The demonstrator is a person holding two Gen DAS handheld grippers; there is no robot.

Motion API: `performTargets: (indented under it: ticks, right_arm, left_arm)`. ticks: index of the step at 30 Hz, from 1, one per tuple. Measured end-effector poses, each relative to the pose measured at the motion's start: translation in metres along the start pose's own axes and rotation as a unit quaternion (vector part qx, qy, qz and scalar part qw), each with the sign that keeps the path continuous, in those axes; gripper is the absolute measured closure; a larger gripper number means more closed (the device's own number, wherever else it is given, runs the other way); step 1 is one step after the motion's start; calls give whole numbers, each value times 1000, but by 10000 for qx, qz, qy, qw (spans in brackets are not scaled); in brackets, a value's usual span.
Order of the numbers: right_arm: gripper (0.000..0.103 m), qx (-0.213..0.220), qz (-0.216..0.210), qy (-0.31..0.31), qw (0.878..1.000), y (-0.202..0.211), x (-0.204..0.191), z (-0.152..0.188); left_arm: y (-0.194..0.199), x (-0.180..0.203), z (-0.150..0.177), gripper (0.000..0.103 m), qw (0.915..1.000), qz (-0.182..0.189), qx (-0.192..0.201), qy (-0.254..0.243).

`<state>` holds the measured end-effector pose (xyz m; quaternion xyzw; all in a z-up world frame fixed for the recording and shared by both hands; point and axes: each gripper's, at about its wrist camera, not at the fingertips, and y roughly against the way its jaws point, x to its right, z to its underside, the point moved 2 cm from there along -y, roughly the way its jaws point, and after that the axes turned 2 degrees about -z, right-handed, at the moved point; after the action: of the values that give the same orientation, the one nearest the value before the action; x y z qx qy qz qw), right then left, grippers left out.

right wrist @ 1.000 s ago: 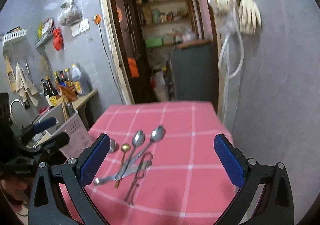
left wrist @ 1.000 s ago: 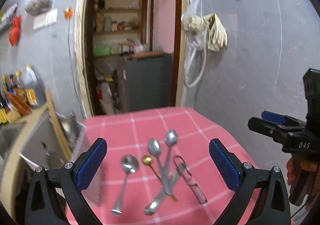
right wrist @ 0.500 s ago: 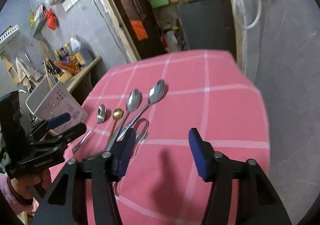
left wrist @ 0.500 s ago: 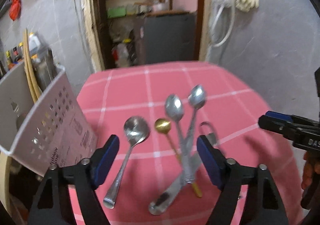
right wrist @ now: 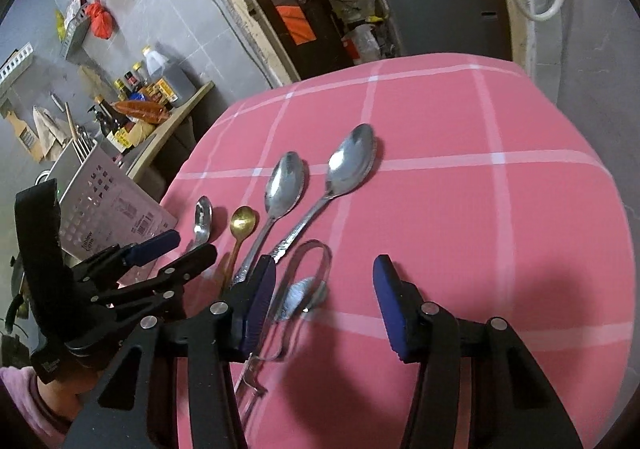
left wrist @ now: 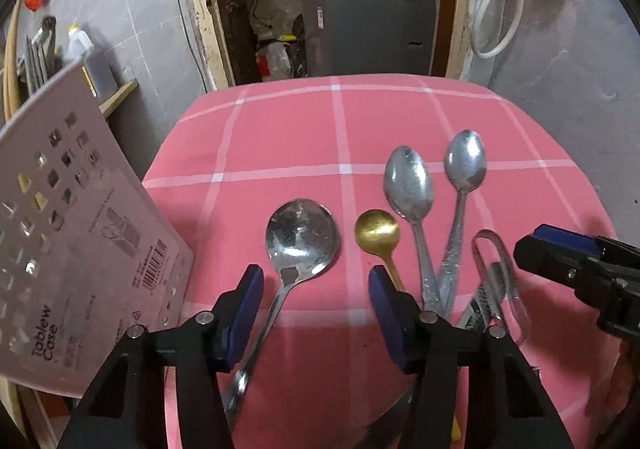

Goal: Organize utensils

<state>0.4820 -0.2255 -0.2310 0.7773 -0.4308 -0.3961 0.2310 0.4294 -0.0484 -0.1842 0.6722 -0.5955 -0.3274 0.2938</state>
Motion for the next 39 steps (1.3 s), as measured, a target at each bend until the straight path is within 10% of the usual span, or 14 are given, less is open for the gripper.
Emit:
performTargets:
  ticks: [18, 23, 39]
  right_arm:
    - [74, -399, 699, 377, 9960, -9, -28, 6]
    - [77, -396, 577, 30, 9975, 3, -20, 12]
    - [78, -536, 505, -92, 9972, 44, -15, 52]
  left_arm:
    - [-11, -10, -4, 70, 9990, 245, -332, 143]
    - [-11, -11, -6, 95, 9985, 367, -404, 77]
    - [18, 17, 26, 96, 9911, 1062, -754, -291]
